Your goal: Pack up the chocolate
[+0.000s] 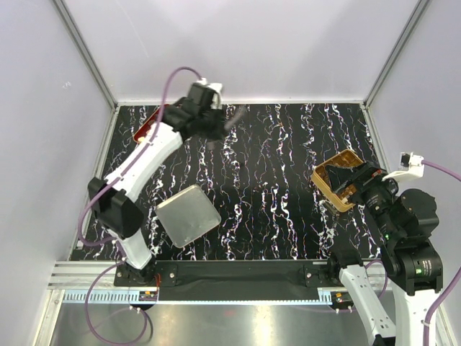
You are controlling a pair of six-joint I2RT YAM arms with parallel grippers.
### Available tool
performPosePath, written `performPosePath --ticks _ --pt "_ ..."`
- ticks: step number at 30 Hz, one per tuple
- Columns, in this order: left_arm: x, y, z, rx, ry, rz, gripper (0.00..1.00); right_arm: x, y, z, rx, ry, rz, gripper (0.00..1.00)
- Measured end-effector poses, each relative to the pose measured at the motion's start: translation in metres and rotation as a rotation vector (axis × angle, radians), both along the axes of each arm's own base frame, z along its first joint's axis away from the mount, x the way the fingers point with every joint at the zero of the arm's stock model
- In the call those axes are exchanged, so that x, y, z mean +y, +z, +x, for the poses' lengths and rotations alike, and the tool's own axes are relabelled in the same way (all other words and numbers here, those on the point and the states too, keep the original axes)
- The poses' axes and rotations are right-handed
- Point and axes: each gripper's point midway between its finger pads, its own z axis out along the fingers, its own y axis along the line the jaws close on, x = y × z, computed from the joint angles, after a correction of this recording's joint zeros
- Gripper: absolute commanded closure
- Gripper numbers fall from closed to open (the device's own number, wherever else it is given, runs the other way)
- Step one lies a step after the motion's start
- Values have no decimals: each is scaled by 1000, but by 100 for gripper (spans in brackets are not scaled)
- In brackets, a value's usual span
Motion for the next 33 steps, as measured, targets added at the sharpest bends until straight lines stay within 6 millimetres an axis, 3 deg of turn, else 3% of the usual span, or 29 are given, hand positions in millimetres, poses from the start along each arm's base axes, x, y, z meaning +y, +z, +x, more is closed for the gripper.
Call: performPosePath --ticks 5,10,14,22,33 --pt "-95 -6 -32 27 -214 -98 65 0 8 -3 -19 0 2 1" --pt "-163 -22 -54 77 -354 -152 65 -1 14 -7 -37 0 4 1" --pt "-205 -33 -66 91 -435 -176 65 -1 14 -7 -37 0 4 0" --pt "-253 -36 -94 97 -544 -223 65 -1 14 -8 -41 0 4 0" --pt "-273 -53 -93 93 -575 -244 65 -1 13 -7 -39 -1 3 0"
